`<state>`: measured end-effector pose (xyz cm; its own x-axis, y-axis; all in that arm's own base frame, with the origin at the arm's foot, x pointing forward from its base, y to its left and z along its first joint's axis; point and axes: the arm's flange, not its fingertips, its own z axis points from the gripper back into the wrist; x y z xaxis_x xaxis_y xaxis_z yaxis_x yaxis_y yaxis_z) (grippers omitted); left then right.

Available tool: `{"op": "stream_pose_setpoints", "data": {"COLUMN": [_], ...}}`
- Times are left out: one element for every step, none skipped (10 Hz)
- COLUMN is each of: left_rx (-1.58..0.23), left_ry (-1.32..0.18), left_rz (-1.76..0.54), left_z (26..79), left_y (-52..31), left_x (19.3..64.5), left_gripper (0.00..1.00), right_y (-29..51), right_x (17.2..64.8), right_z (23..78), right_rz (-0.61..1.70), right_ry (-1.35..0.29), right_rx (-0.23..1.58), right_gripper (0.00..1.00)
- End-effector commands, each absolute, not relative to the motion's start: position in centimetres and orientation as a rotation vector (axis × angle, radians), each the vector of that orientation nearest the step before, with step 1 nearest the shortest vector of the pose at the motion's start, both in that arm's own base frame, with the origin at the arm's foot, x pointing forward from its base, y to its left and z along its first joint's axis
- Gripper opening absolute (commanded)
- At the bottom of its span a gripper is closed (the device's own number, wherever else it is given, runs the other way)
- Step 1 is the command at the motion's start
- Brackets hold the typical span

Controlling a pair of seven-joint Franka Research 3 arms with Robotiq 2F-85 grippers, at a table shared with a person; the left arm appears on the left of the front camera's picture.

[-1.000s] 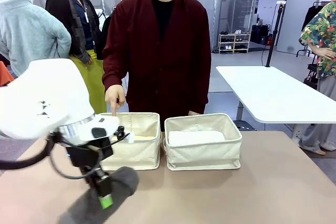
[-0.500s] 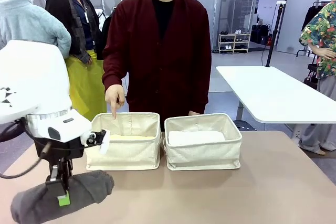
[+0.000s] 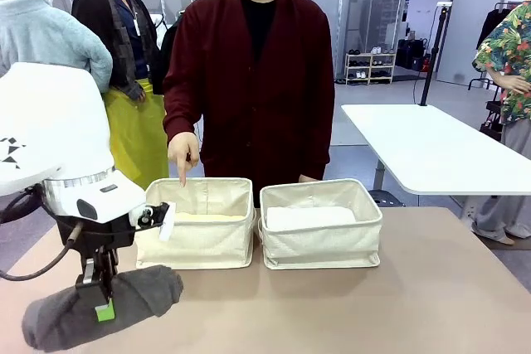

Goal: Divide the towels into two baskets.
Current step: Pick up one hotel-folded towel from the bottom of the table and place it in the Fabric basket indicated by the person.

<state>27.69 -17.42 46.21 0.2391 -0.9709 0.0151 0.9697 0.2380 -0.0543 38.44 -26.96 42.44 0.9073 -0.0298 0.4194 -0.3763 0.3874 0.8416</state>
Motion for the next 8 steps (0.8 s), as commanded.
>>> {"op": "stream_pose_setpoints", "data": {"left_rx": [0.037,0.009,0.07,0.161,0.21,0.226,0.275,0.301], "left_ry": [-0.134,-0.188,-0.197,-0.214,-0.23,-0.238,-0.244,-0.225], "left_rz": [-1.469,-1.538,-1.588,-1.626,-1.678,-1.723,-1.749,-1.745], "left_z": [48.8,50.0,51.1,52.5,53.5,54.2,54.5,55.0], "left_y": [-17.7,-17.6,-17.7,-18.1,-19.3,-20.5,-21.6,-22.6], "left_x": [28.8,30.6,32.3,34.5,36.4,38.6,41.1,43.8], "left_gripper": [0.4,0.4,0.4,0.4,0.4,0.4,0.4,0.4], "right_y": [-26.8,-26.8,-26.8,-26.8,-26.8,-26.8,-26.8,-26.8], "right_x": [38.2,38.2,38.2,38.2,38.2,38.2,38.2,38.2], "right_z": [42.6,42.6,42.6,42.6,42.6,42.6,42.6,42.6], "right_rz": [0.227,0.227,0.227,0.227,0.227,0.227,0.227,0.227], "right_ry": [-0.392,-0.392,-0.392,-0.392,-0.392,-0.392,-0.392,-0.392], "right_rx": [1.144,1.144,1.144,1.144,1.144,1.144,1.144,1.144], "right_gripper": [1.0,1.0,1.0,1.0,1.0,1.0,1.0,1.0]}}
